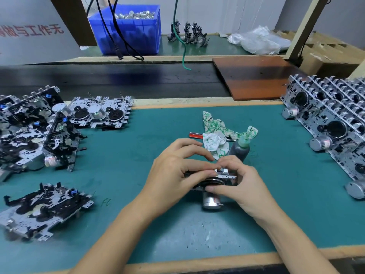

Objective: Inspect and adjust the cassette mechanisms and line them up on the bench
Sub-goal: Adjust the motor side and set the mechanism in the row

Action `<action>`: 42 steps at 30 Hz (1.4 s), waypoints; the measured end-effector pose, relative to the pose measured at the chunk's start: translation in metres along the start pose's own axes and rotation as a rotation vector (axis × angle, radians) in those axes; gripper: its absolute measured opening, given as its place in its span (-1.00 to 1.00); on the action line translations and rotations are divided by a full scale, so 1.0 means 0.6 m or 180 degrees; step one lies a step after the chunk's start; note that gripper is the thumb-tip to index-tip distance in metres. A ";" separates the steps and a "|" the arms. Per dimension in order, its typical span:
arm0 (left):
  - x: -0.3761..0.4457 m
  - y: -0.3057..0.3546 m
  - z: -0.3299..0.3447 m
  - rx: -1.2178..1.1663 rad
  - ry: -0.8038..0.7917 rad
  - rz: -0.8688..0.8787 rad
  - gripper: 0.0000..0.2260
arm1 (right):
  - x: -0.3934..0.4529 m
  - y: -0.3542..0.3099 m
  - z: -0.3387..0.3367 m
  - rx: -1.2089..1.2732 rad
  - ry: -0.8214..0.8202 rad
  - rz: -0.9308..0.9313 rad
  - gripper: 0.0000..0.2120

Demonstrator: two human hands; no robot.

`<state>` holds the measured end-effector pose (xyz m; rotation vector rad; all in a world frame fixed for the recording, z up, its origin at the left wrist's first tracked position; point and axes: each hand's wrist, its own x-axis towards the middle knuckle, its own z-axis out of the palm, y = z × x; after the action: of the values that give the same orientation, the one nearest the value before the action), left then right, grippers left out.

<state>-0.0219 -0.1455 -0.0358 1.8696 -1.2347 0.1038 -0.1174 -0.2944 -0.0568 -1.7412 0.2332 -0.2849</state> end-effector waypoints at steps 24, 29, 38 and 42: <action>-0.011 -0.009 -0.027 -0.0156 -0.0026 -0.0121 -0.74 | -0.031 -0.018 -0.051 -0.1706 0.0437 -0.0983 -0.66; -0.043 -0.021 -0.045 -0.0174 0.0610 -0.0588 -0.84 | -0.019 -0.037 -0.028 -0.1515 0.0492 -0.1220 -0.94; -0.064 -0.024 -0.041 -0.0550 0.0803 -0.0939 -0.91 | 0.020 -0.058 -0.037 -0.1629 -0.0490 -0.0876 -0.75; -0.059 -0.020 -0.033 -0.0589 0.0944 -0.0975 -0.93 | 0.027 -0.062 -0.033 -0.2297 -0.0707 -0.1043 -0.67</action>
<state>-0.0228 -0.1050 -0.0483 1.7832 -0.7240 0.0929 -0.1083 -0.3109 -0.0160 -2.5120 -0.1379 -0.2559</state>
